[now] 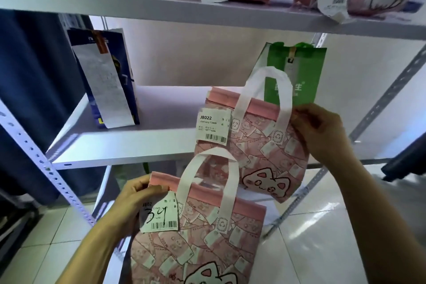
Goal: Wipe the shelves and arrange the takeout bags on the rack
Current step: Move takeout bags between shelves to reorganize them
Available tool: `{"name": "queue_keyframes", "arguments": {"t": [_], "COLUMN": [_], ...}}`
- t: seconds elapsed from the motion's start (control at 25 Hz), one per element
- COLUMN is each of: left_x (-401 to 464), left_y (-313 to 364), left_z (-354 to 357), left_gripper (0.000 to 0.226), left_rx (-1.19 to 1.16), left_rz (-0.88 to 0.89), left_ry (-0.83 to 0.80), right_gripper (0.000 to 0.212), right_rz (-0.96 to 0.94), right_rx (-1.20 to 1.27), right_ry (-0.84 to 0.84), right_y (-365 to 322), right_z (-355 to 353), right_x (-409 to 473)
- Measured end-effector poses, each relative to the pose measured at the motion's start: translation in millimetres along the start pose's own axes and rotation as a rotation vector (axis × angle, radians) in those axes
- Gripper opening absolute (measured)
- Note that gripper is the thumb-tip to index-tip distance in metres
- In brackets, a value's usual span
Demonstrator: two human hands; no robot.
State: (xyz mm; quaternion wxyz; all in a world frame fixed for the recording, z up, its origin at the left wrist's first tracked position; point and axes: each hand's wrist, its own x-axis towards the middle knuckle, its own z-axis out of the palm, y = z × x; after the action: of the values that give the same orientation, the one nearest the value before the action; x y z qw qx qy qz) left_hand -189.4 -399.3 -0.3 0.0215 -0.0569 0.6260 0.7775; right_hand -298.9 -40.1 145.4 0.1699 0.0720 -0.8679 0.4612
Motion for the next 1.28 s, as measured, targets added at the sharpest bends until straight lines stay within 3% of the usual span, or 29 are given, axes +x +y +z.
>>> {"name": "queue_keyframes", "arguments": {"t": [0.16,0.36,0.52,0.72,0.84,1.08,1.28], "left_x": [-17.1,-39.3,-60.4,-89.7,-104.0,-116.3,-117.6], "left_y": [-10.1,-32.5,-68.7,-106.5,-135.8,-212.0,-292.8], "left_z": [10.2,35.6,62.3,112.8,135.6,156.7,157.2], "left_gripper": [0.025,0.03,0.009,0.012,0.008,0.035,0.041], "left_rx": [0.043,0.05,0.019,-0.01,0.064,0.225,0.242], "left_rz": [-0.025,-0.011,-0.016,-0.014,-0.018,-0.099,-0.197], "left_ry": [0.063,0.284,0.421,0.561,0.621,0.725,0.757], "right_gripper": [0.019,0.019,0.019,0.021,0.022,0.022,0.016], "right_rz": [-0.004,-0.014,0.064,0.186,0.255,0.433,0.589], "right_rx": [-0.029,-0.063,-0.048,-0.088,-0.112,-0.169,-0.144], "right_ry": [0.003,-0.006,0.001,-0.069,-0.12,-0.21,-0.201], "right_y": [11.7,42.2,92.0,160.6,200.6,285.4,366.9], "right_z": [-30.4,-71.1,-107.8,-124.0,-118.5,-64.8,8.7], "right_x": [-20.4,-42.2,-61.1,-96.2,-120.5,-172.9,-211.5]}}
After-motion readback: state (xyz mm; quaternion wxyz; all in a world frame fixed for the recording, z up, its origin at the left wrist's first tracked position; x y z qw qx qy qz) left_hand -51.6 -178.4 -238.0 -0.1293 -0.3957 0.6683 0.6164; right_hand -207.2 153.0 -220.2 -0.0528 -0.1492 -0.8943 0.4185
